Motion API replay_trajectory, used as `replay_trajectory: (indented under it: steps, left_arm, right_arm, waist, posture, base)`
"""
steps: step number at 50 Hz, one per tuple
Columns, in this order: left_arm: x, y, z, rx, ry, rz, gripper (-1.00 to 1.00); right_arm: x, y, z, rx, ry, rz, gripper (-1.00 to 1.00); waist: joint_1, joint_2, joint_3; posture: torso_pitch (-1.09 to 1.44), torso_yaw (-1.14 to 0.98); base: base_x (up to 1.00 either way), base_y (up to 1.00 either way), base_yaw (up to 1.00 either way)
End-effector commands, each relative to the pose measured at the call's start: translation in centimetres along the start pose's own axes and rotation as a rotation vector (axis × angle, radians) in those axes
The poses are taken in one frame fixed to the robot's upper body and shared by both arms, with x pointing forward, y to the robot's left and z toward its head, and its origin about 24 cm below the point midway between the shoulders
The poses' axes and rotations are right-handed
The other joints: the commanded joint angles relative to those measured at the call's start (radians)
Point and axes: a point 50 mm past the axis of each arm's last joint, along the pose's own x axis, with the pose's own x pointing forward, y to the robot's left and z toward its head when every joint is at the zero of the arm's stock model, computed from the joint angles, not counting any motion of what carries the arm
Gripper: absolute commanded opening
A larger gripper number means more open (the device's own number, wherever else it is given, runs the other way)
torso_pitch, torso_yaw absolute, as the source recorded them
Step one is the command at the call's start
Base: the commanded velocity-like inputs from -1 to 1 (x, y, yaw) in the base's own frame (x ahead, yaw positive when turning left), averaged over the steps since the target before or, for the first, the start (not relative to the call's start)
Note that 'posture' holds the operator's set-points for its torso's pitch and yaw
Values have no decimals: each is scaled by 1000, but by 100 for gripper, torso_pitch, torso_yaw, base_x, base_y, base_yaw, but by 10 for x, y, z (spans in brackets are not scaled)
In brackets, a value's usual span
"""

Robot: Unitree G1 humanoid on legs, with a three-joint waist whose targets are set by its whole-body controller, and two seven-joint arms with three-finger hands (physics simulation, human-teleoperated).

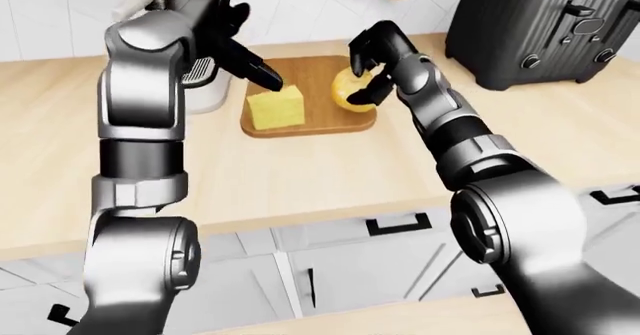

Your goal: Place the bread and cheese on the cutting board.

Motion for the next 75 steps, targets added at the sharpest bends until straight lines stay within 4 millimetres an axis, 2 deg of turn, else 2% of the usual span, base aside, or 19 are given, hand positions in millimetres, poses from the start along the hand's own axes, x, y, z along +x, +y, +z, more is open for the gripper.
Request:
replay_trajectory:
  steps: [1,19,28,41,42,43,44,46,47,48,49,50,51,55,68,75]
  left_arm:
    - [-11,4,16,-5,-53,18,100]
    - [-36,-6,15,-17,-69,1,100]
    - [-39,-9,10,-25,-68,-3,100]
    - [-40,-11,5,-31,-66,-9,100]
    - [-40,-12,5,-31,-66,-10,100]
    - [-40,-12,5,-32,-65,-10,100]
    - [-40,-12,5,-31,-65,-11,100]
    - [-40,-12,4,-32,-64,-11,100]
    - [-40,-12,4,-32,-64,-11,100]
    - [-41,-12,4,-32,-65,-11,100]
    - [-41,-12,5,-32,-65,-11,100]
    - [-41,-11,5,-33,-67,-11,100]
    - [-41,-11,5,-33,-67,-11,100]
    - [-42,-12,4,-34,-69,-12,100]
    - [-46,-14,5,-43,-78,-6,100]
    - [-59,-19,9,-63,-107,3,100]
  right_arm:
    - [2,-19,27,1,-98,-75,-100]
    - [2,-4,25,25,-97,-42,-100]
    - [1,3,14,16,-62,-47,-100]
    - [-1,9,9,-10,-77,-58,-100]
    - [-1,9,8,-11,-74,-58,-95]
    - [-1,10,7,-13,-71,-58,-62]
    - [-1,10,6,-13,-69,-59,-38]
    - [-1,11,6,-14,-66,-55,-7]
    - [-1,11,6,-15,-67,-54,33]
    - [-1,11,6,-16,-68,-54,44]
    - [-1,11,6,-16,-68,-54,44]
    - [-1,11,6,-16,-68,-54,71]
    - [-1,11,6,-17,-68,-54,84]
    - [-1,11,6,-17,-65,-55,100]
    - [-1,8,6,-8,-81,-62,100]
    - [-3,3,-1,33,-100,-80,100]
  waist:
    - [1,2,-36]
    - [6,-2,-36]
    - [9,-3,-39]
    - [11,-4,-43]
    - [12,-4,-43]
    - [12,-4,-43]
    - [12,-4,-43]
    - [12,-4,-44]
    - [12,-5,-44]
    - [12,-5,-44]
    - [12,-5,-45]
    - [12,-5,-45]
    - [12,-5,-45]
    - [12,-5,-45]
    - [11,-4,-44]
    - [10,-5,-43]
  posture:
    - [0,0]
    - [0,0]
    - [0,0]
    - [0,0]
    - [0,0]
    - [0,0]
    - [0,0]
    - [0,0]
    - [0,0]
    - [0,0]
    - [0,0]
    - [0,0]
    - [0,0]
    - [0,0]
    - [0,0]
    - [0,0]
  base:
    - [0,0,0]
    - [0,0,0]
    - [0,0,0]
    - [0,0,0]
    - [0,0,0]
    - [0,0,0]
    - [0,0,0]
    - [0,0,0]
    - [0,0,0]
    - [0,0,0]
    - [0,0,0]
    - [0,0,0]
    - [0,0,0]
    - [0,0,0]
    - [0,0,0]
    - [0,0,0]
